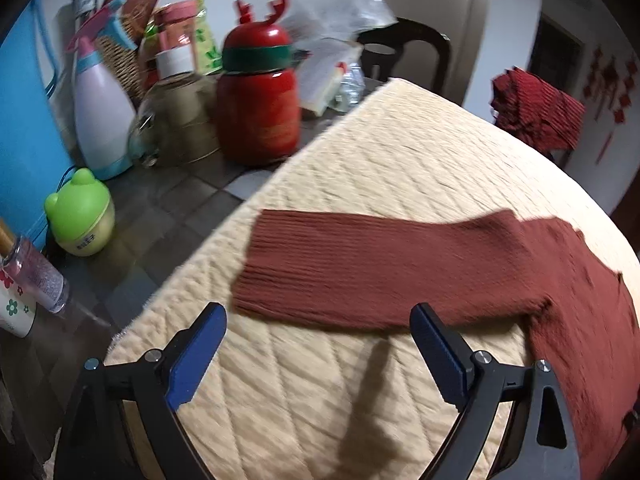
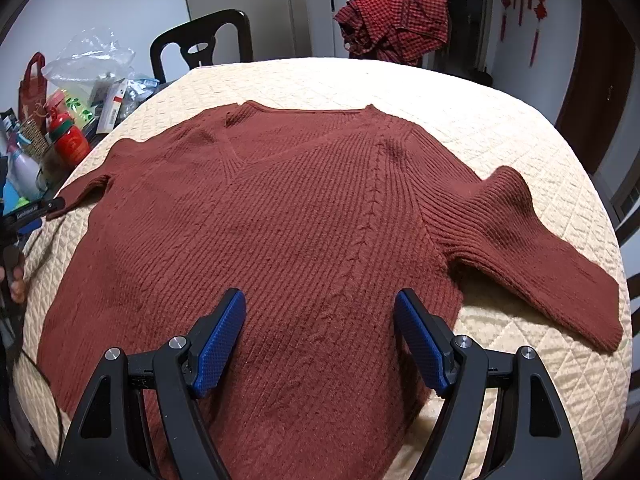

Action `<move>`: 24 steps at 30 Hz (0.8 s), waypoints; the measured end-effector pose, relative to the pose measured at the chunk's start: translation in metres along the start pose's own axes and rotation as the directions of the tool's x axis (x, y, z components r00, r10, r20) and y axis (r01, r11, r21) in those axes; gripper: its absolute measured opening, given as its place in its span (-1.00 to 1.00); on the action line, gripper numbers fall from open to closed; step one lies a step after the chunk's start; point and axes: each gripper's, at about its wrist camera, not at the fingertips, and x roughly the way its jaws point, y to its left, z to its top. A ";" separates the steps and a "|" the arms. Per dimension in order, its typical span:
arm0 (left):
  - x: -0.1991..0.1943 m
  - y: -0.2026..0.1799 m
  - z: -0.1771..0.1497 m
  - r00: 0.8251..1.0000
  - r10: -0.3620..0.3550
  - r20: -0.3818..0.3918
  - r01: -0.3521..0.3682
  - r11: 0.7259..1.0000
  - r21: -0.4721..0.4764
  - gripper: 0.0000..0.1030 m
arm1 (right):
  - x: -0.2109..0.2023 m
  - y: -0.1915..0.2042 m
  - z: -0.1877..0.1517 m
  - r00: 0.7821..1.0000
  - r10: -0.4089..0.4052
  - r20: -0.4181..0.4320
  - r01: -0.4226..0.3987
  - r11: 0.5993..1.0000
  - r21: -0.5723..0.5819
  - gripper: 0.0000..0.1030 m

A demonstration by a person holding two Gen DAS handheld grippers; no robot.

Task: Fold small clothes
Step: 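Move the left tool to the sweater's sleeve cuff and grasp it, then lift the cuff with the left tool and fold the sleeve across the body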

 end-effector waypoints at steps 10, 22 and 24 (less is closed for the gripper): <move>0.010 -0.012 0.011 0.999 0.040 0.018 -0.041 0.998 0.050 -0.57 | 0.001 0.002 0.003 1.000 0.014 0.007 -0.014 1.000 -0.006 0.50; -0.050 -0.098 0.048 0.938 -0.320 0.132 0.284 0.930 0.235 -0.79 | -0.009 -0.009 0.001 0.999 0.017 0.029 -0.018 0.999 0.033 0.50; -0.061 -0.122 0.052 0.909 -0.399 0.125 0.355 0.894 0.275 -0.79 | -0.012 -0.011 0.000 0.999 0.015 0.034 -0.016 0.999 0.043 0.50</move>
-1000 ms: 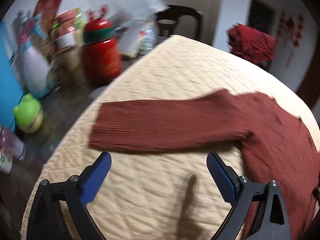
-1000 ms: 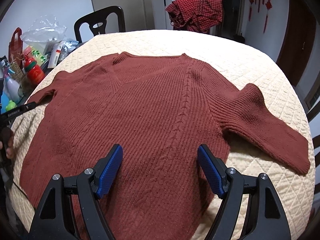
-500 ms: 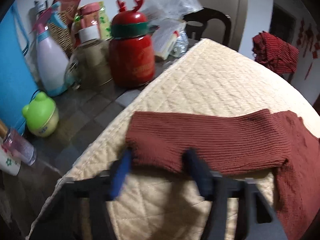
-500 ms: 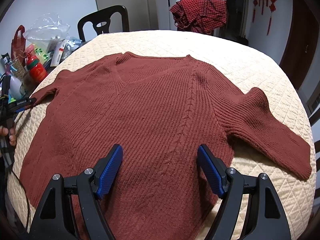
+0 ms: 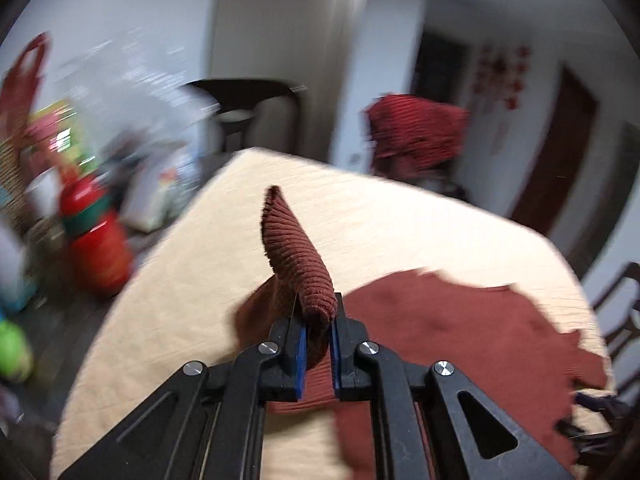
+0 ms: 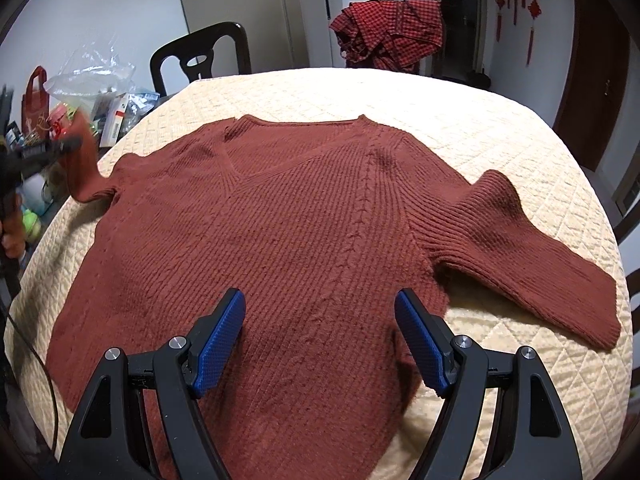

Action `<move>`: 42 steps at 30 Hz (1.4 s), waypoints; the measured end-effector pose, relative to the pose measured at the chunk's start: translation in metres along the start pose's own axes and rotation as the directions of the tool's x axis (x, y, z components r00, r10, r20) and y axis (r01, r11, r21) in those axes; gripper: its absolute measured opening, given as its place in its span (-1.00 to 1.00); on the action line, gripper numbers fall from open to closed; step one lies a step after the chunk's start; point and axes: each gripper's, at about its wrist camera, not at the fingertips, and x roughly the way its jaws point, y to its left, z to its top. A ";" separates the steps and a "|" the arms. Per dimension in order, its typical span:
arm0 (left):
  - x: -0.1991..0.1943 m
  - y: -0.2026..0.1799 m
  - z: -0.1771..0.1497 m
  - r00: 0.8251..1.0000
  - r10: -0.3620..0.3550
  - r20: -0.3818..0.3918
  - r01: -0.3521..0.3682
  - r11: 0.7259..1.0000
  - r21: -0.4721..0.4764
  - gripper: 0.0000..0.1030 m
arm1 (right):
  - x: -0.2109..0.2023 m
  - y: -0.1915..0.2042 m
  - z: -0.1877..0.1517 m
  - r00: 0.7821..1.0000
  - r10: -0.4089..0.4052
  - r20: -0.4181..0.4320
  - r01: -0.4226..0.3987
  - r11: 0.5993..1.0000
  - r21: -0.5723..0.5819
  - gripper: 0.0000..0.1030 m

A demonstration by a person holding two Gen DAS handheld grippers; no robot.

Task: Fold small clothes
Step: 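Lift the cuff with the left tool and fold the sleeve across the body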

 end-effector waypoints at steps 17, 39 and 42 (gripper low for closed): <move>0.059 -0.128 -0.041 0.888 -0.364 -0.281 0.413 0.900 0.139 -0.18 | -0.007 -0.022 0.001 0.999 0.032 0.020 -0.034 0.995 0.097 0.50; 0.080 -0.005 -0.047 0.963 -0.107 -0.247 0.109 0.994 -0.009 -0.51 | 0.083 0.019 0.075 0.965 0.230 -0.122 -0.212 0.967 0.142 -0.94; 0.075 -0.008 -0.045 0.967 -0.124 -0.221 0.126 0.992 -0.003 -0.60 | 0.069 0.022 0.083 0.971 0.235 -0.055 -0.227 0.966 0.124 -0.94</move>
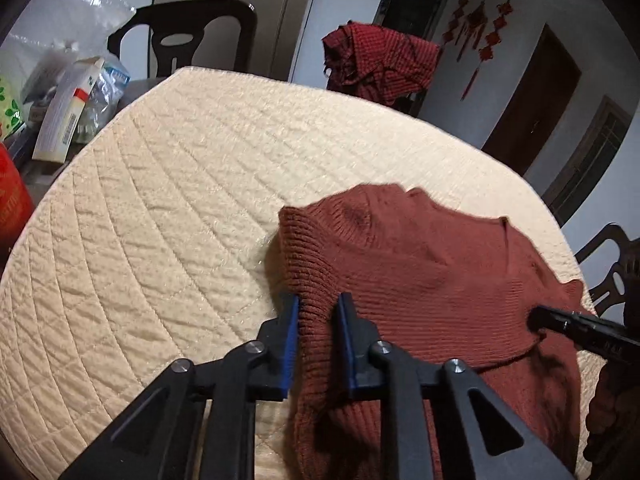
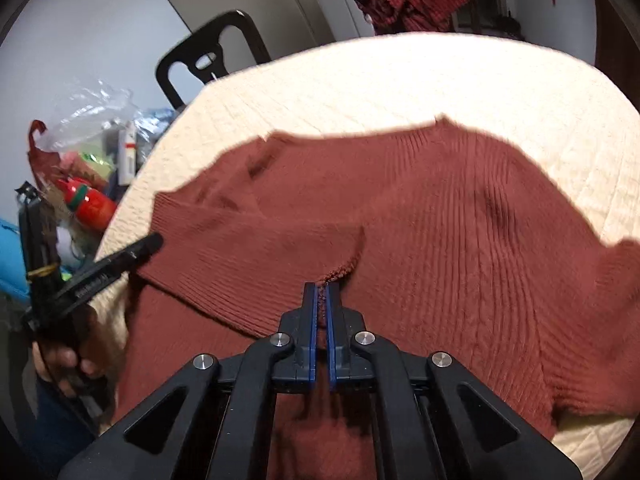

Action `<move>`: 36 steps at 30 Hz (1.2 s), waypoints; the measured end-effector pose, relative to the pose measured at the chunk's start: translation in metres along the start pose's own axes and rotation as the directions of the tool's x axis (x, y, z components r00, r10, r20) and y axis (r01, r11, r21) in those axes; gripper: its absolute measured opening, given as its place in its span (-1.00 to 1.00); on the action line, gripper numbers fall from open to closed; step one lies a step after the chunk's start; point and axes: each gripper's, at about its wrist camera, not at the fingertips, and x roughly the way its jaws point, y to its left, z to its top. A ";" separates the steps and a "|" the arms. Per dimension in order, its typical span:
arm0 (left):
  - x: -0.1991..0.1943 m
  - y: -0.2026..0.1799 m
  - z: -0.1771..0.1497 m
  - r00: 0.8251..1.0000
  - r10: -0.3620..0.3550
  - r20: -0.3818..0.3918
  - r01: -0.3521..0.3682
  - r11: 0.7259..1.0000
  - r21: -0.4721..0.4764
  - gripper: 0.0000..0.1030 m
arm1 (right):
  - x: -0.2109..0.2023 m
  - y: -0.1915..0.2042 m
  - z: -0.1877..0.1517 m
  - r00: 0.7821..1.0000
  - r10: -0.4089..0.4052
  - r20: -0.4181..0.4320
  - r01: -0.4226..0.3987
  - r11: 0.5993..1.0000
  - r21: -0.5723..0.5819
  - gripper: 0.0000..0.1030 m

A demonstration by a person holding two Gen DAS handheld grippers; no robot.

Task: Fold small clothes
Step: 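Lift the cuff with the left tool and fold the sleeve across the body, then lay the folded sleeve flat and open the left tool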

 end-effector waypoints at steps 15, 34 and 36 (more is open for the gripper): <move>-0.017 -0.011 0.014 0.997 0.012 0.075 -0.016 0.998 0.054 -0.59 | 0.003 -0.005 0.010 0.999 -0.021 0.027 0.021 1.000 0.006 -0.92; -0.007 -0.015 -0.018 0.999 0.051 -0.015 -0.049 0.993 0.107 -0.58 | 0.003 -0.008 -0.018 0.998 -0.058 -0.025 0.057 0.997 -0.054 -0.85; -0.017 -0.017 -0.021 0.999 0.036 -0.007 -0.035 0.994 0.106 -0.58 | -0.009 -0.009 -0.025 0.998 -0.058 -0.011 0.057 0.996 -0.065 -0.82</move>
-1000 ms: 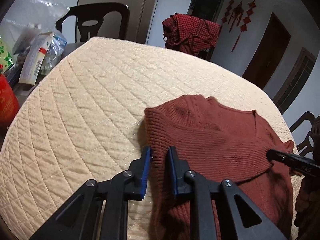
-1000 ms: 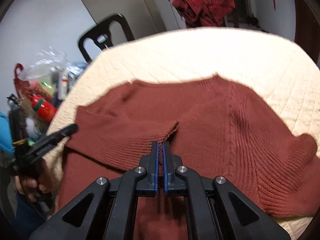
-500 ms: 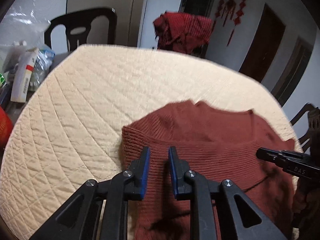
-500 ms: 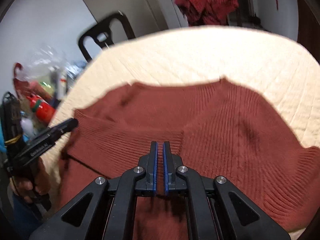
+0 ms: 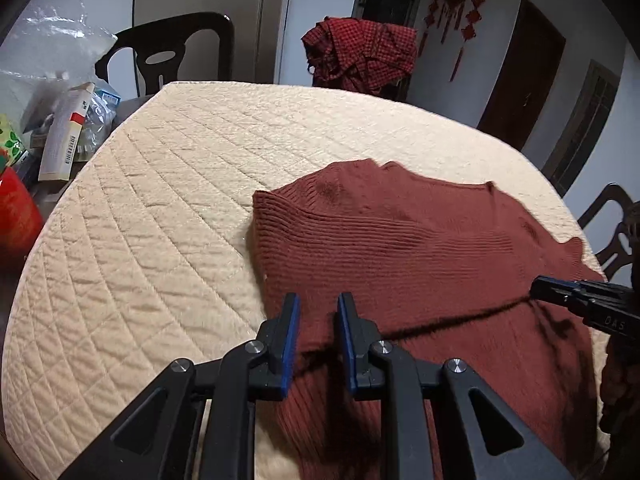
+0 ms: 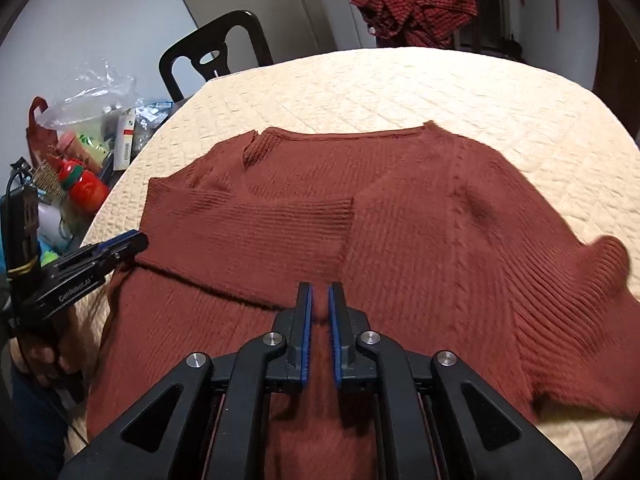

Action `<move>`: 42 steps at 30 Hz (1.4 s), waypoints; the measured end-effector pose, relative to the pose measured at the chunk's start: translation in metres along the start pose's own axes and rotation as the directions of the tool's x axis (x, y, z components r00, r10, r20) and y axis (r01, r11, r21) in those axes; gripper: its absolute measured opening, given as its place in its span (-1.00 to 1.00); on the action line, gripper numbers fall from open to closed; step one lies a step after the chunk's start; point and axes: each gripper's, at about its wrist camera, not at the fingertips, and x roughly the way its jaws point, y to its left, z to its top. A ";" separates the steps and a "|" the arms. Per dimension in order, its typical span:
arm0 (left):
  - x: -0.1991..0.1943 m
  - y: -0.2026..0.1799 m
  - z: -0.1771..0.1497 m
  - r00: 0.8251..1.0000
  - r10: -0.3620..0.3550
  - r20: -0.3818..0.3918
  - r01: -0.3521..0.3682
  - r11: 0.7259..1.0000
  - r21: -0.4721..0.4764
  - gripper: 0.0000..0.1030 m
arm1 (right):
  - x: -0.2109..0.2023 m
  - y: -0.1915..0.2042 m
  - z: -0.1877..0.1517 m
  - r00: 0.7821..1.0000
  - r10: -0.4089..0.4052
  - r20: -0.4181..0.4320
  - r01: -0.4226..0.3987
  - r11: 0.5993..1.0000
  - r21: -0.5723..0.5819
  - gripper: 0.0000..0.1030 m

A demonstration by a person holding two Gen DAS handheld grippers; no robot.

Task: Fold small clothes
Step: 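Lay the folded sleeve flat and open the left tool, then move the right tool to the other sleeve cuff and grasp it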

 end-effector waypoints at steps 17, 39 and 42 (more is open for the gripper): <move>-0.052 -0.038 -0.049 0.999 -0.014 0.034 0.012 0.998 0.061 -0.16 | -0.070 -0.021 -0.079 0.995 -0.049 0.083 0.043 0.997 0.070 -0.10; -0.049 -0.054 -0.054 1.000 -0.002 0.020 0.001 0.998 0.058 -0.12 | -0.084 -0.044 -0.096 0.990 -0.073 0.124 0.056 0.989 0.138 -0.10; -0.046 -0.059 -0.049 1.000 -0.009 0.027 0.008 0.998 0.063 -0.11 | -0.090 -0.055 -0.096 0.986 -0.083 0.142 0.056 0.982 0.183 -0.10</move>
